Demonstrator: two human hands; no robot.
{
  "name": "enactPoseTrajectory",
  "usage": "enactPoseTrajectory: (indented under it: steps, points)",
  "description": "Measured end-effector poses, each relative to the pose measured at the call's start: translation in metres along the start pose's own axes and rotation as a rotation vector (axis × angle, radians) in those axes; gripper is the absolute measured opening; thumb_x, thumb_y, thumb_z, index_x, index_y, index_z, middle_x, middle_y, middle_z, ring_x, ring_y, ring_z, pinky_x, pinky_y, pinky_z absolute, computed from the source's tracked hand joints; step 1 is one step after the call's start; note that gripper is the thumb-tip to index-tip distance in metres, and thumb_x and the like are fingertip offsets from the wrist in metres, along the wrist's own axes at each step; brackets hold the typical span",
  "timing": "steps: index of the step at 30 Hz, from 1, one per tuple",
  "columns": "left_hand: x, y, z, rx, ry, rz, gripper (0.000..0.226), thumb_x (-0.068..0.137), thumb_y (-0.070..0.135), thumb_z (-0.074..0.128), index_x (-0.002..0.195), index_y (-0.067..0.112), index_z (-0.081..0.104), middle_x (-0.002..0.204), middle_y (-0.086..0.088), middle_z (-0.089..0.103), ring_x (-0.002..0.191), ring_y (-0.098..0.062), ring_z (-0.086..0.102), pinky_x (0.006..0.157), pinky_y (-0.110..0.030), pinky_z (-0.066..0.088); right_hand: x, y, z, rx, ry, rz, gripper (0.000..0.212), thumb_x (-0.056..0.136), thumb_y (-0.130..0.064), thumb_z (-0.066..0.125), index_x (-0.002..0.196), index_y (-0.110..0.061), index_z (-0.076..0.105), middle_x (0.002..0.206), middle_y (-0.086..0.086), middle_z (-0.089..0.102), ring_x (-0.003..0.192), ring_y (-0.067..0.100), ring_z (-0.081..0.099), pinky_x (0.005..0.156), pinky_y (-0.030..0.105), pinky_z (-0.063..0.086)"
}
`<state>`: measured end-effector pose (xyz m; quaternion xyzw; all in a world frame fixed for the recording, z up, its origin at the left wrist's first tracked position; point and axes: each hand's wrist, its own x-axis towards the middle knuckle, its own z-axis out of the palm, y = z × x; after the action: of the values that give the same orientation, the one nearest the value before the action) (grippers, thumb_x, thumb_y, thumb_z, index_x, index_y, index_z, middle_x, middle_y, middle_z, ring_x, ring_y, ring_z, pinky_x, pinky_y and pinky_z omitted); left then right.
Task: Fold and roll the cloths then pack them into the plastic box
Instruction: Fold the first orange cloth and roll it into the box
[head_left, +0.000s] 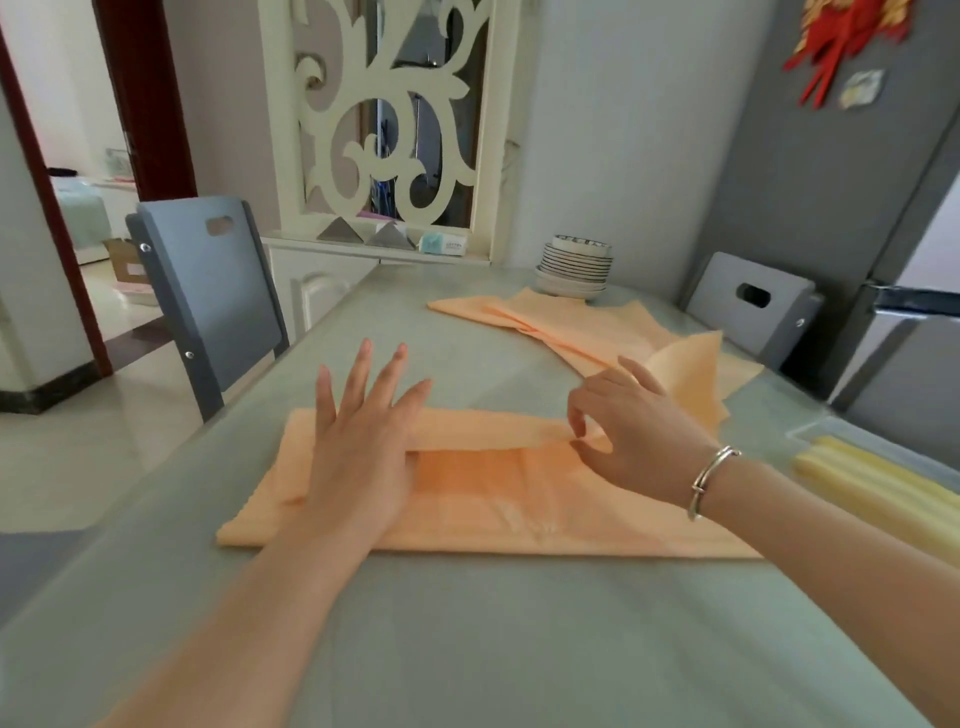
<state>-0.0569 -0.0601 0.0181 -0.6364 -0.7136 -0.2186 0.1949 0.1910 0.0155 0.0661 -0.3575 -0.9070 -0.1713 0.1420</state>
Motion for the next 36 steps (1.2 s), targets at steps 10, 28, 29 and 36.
enactPoseTrajectory:
  steps: [10,28,29,36]
  points:
    - [-0.031,0.002,-0.023,-0.037,-0.271,0.009,0.068,0.084,-0.006,0.038,0.135,0.038,0.047,0.145,0.017,0.040,0.141,-0.004,0.024,0.117,-0.033,-0.006,-0.081,0.012,0.011,-0.054,0.019,0.226,0.025,0.058,-0.008,0.074,0.072,-0.022,0.059,0.074,-0.005,0.060,0.076,0.022,0.061,0.082,0.028,0.042]
    - [-0.042,-0.010,-0.022,-0.074,-0.349,-0.134,0.062,0.082,0.003,0.043,0.131,0.039,0.049,0.141,0.014,0.047,0.140,-0.012,0.029,0.118,-0.040,0.006,-0.121,0.010,0.014,0.327,-0.071,0.574,0.024,0.082,-0.012,0.047,0.075,-0.034,0.044,0.107,-0.010,0.065,0.105,0.017,0.058,0.078,0.040,0.051]
    - [-0.041,-0.008,-0.023,-0.169,-0.288,-0.119,0.061,0.078,0.002,0.047,0.126,0.038,0.055,0.135,0.015,0.052,0.136,-0.010,0.035,0.117,-0.040,0.010,-0.121,0.010,0.015,0.352,-0.067,0.584,0.025,0.082,-0.012,0.047,0.073,-0.035,0.043,0.107,-0.011,0.065,0.105,0.017,0.059,0.078,0.041,0.051]
    - [-0.042,0.017,-0.019,-0.385,-0.067,0.341,0.021,0.072,0.011,0.074,0.083,0.029,0.073,0.087,0.018,0.070,0.086,-0.009,0.062,0.080,-0.027,0.049,-0.122,0.008,0.006,0.506,0.013,0.622,0.025,0.081,-0.009,0.053,0.074,-0.032,0.046,0.104,-0.014,0.062,0.104,0.017,0.059,0.084,0.040,0.049]
